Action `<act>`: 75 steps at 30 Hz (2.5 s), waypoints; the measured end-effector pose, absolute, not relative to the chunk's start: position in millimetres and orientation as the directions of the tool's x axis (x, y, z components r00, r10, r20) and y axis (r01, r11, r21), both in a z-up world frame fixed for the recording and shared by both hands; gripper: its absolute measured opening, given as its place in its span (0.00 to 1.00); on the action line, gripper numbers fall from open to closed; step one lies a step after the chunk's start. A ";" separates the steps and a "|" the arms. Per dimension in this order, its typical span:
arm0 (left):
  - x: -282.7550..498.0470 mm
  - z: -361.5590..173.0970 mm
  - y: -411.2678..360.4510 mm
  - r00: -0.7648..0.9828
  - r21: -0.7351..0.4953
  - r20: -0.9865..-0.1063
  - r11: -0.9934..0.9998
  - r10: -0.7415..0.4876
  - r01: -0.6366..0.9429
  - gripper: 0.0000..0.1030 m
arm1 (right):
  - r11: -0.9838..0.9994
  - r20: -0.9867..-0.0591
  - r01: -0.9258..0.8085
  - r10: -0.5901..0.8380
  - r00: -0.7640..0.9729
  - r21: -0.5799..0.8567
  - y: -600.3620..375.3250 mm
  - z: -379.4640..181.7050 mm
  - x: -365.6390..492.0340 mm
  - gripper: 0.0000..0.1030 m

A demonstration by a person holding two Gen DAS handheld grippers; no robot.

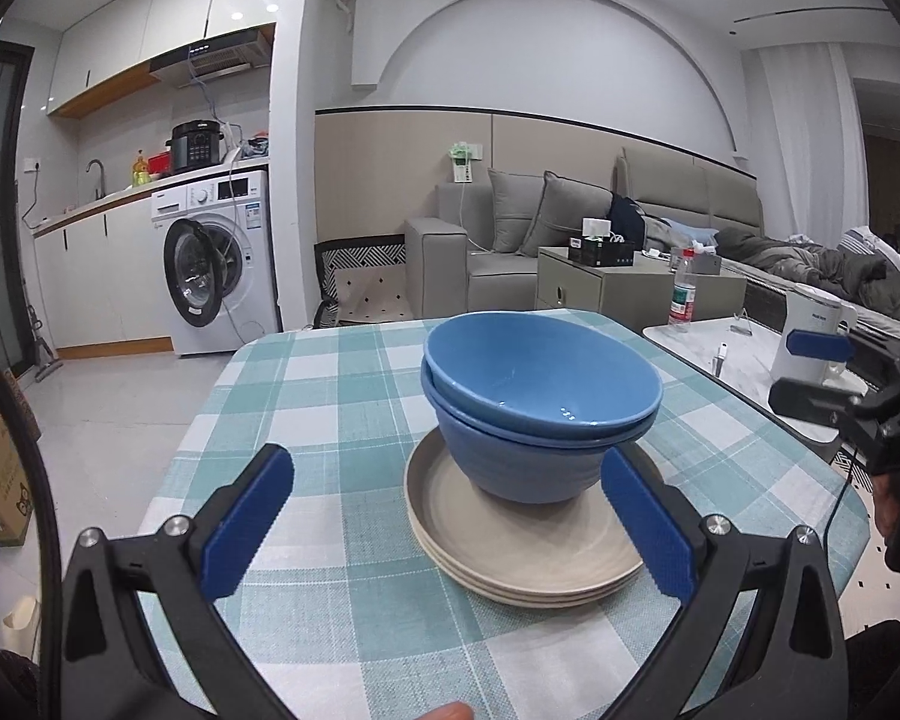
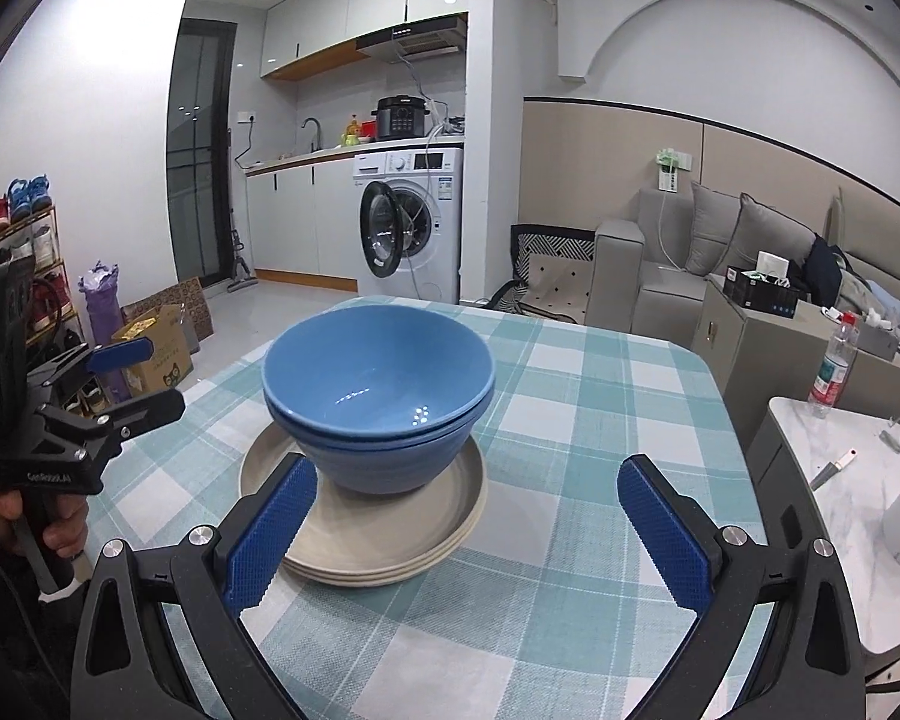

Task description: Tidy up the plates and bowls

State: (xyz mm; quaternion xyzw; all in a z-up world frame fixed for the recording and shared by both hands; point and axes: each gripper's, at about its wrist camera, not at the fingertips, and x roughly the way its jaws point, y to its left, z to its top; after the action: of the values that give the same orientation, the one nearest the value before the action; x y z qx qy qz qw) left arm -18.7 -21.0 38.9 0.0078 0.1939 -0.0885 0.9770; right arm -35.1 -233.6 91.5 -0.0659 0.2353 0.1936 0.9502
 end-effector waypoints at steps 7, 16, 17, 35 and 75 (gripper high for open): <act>-7.6 24.3 -15.8 0.915 -0.036 -0.380 0.991 -0.134 0.130 1.00 | 0.896 -0.460 -0.442 0.374 0.805 -0.044 -222.7 69.3 -31.0 0.99; 7.0 9.4 -9.9 0.916 -0.064 -0.385 0.993 -0.117 0.100 1.00 | 0.893 -0.461 -0.448 0.382 0.801 -0.038 -220.5 47.7 -22.4 0.99; 7.4 7.7 -9.5 0.915 -0.065 -0.386 0.993 -0.116 0.099 1.00 | 0.894 -0.462 -0.447 0.382 0.800 -0.034 -220.7 46.4 -21.5 0.99; 10.6 -2.6 -16.0 0.914 -0.032 -0.395 0.995 -0.096 0.090 1.00 | 0.908 -0.432 -0.418 0.378 0.819 0.002 -233.9 34.1 -12.0 0.99; 8.6 -1.8 -16.2 0.917 -0.034 -0.387 0.996 -0.094 0.088 1.00 | 0.900 -0.408 -0.437 0.396 0.823 -0.008 -232.3 28.2 -14.2 1.00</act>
State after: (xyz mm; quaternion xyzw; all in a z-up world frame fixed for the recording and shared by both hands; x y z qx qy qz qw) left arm 8.6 -16.2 -1.8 -0.0081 0.1979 -0.0466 0.9791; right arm -14.2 -232.3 28.2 -0.0506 0.2026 0.2183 0.9533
